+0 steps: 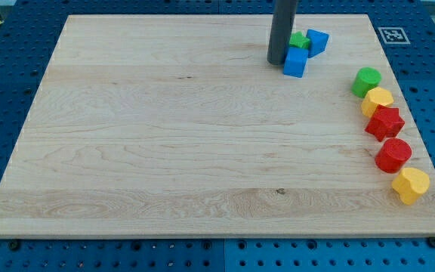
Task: Slide the blue cube above the green circle
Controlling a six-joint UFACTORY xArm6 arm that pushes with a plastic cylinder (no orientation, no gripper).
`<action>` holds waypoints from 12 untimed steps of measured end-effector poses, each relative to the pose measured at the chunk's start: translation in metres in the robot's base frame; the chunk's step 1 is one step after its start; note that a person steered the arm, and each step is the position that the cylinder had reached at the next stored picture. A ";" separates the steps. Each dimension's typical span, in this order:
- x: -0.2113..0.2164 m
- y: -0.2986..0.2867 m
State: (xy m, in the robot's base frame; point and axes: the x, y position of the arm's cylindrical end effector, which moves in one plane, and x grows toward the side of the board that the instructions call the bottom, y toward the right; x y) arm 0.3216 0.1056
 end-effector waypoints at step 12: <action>0.044 0.083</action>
